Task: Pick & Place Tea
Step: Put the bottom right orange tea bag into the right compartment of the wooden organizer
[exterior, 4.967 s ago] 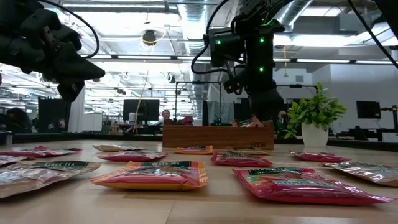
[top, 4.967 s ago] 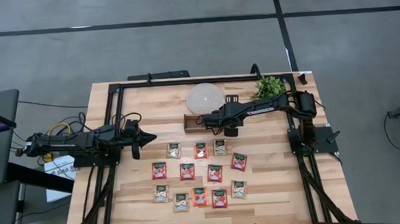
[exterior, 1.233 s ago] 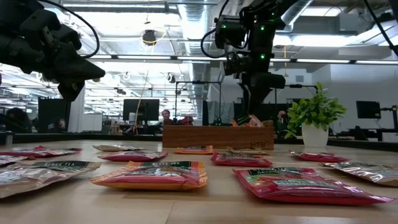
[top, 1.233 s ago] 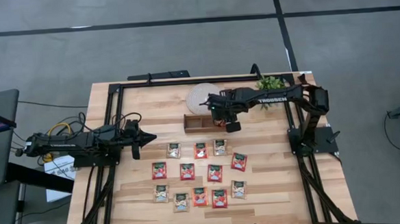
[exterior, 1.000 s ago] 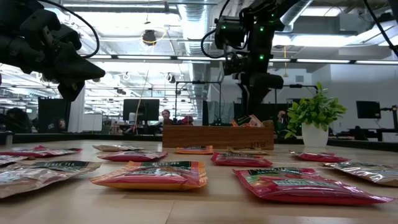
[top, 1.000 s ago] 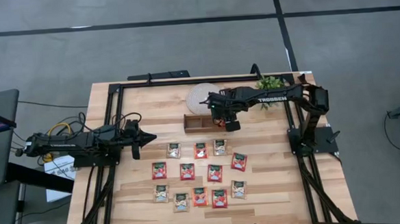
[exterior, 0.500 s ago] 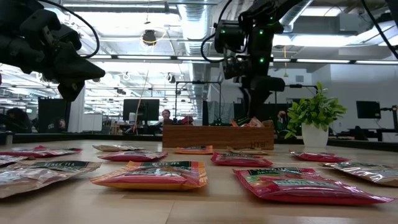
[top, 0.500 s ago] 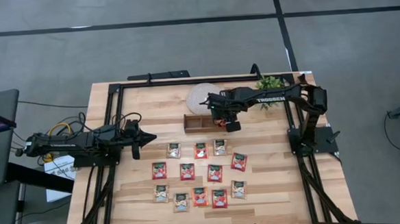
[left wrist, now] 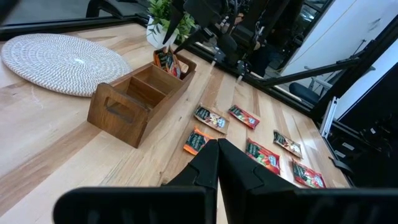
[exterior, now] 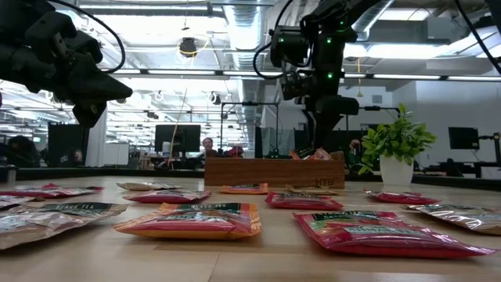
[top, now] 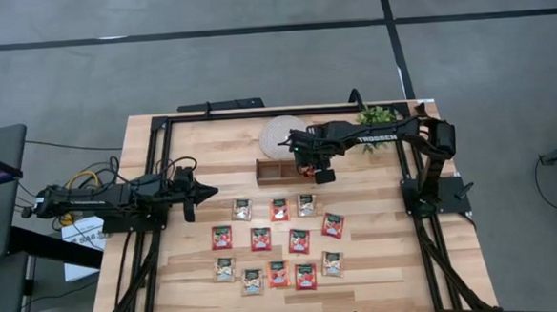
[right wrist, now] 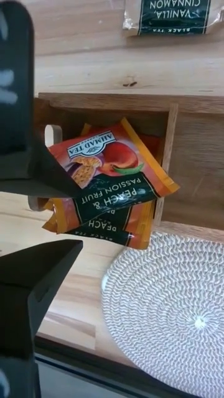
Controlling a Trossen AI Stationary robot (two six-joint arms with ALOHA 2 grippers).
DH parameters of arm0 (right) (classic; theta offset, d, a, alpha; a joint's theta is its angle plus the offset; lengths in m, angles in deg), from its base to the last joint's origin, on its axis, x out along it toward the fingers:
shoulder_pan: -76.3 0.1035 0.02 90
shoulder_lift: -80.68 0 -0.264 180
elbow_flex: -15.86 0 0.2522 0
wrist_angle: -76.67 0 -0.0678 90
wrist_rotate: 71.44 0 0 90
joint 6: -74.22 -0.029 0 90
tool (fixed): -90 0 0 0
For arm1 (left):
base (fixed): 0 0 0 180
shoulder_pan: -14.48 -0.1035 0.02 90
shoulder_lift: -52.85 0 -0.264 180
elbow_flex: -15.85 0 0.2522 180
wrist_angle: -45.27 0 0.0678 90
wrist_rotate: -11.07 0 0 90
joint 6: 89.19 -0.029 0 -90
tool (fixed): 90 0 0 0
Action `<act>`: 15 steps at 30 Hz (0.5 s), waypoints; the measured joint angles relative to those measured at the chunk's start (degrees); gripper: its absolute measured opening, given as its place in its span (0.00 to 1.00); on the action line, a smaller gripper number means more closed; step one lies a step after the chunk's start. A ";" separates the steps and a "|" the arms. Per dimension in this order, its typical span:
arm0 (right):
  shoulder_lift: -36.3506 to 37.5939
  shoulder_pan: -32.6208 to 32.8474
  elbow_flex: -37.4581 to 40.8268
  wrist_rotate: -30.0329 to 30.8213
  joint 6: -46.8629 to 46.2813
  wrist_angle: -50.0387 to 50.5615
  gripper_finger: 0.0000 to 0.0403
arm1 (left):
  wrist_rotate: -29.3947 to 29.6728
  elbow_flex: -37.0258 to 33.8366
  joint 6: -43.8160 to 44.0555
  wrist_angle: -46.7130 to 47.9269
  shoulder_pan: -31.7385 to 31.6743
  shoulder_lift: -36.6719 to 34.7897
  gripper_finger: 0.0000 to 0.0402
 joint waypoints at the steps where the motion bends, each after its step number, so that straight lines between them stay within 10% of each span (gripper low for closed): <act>1: 0.00 0.00 0.00 0.00 0.00 0.00 0.25 | 0.00 0.00 -0.02 0.00 0.00 0.00 0.00; 15: 0.02 0.00 0.00 0.00 -0.09 0.00 0.05 | -0.01 0.00 -0.28 0.00 0.00 -0.02 0.00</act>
